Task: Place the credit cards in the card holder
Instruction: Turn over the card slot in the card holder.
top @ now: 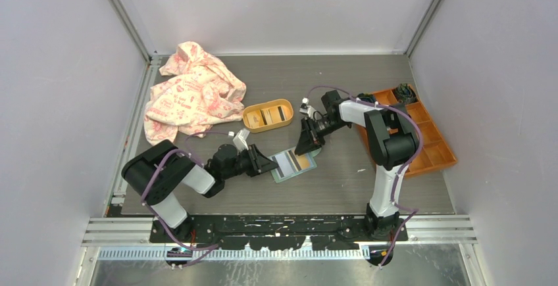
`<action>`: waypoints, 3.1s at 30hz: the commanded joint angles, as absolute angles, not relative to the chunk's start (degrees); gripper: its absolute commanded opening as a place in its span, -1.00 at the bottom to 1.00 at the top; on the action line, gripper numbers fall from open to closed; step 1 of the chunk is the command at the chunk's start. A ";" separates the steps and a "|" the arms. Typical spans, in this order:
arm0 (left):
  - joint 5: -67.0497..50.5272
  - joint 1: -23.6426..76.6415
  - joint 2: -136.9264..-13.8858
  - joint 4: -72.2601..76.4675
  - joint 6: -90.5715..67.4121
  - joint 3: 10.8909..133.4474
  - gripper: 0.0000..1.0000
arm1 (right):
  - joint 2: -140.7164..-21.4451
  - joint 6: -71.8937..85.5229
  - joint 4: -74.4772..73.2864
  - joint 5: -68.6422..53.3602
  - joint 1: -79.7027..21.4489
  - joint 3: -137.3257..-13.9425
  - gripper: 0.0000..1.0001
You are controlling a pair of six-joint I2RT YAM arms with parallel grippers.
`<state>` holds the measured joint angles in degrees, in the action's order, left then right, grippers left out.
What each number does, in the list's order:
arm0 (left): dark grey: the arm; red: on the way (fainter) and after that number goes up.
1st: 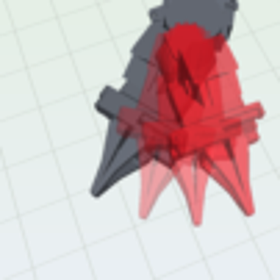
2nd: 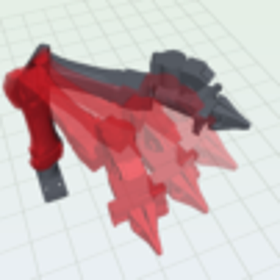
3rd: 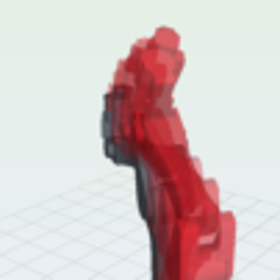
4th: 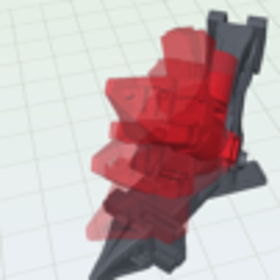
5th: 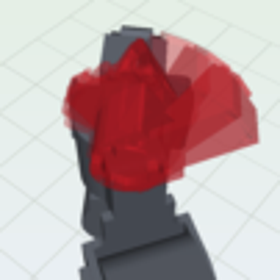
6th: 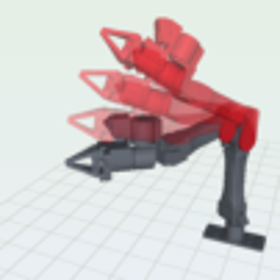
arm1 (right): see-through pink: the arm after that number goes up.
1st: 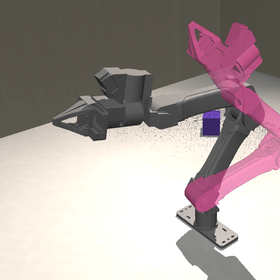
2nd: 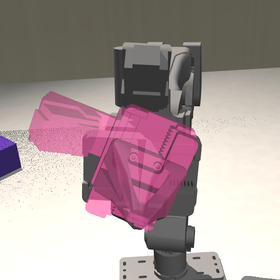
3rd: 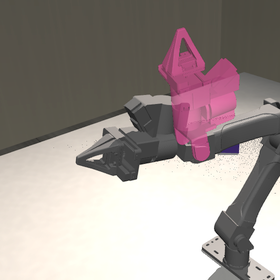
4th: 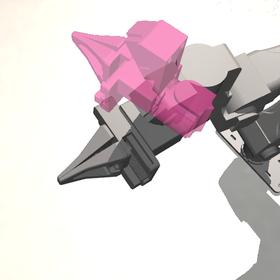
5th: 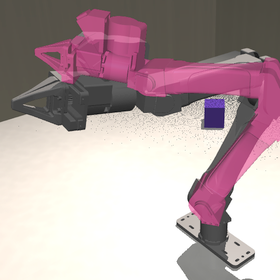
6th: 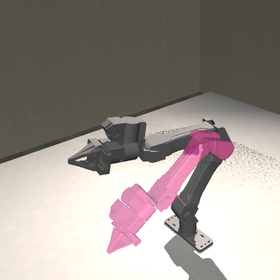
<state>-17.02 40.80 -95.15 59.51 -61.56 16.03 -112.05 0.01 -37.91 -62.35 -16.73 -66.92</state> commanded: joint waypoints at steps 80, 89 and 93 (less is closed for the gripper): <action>-14.84 45.27 -106.27 54.67 -59.65 27.20 -0.67 | -115.87 -5.67 -44.69 -65.37 -16.77 -71.00 -0.35; -15.10 45.26 -105.48 54.23 -59.50 27.33 -0.64 | -116.04 -2.90 -42.31 -63.04 -17.25 -70.15 -0.36; -15.14 45.27 -104.49 54.72 -59.44 26.80 -0.61 | -115.30 -1.37 -40.76 -61.68 -17.56 -69.70 -0.41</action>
<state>-15.90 45.06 -105.14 55.79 -61.10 26.85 -116.42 -3.64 -43.00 -62.19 -17.04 -69.73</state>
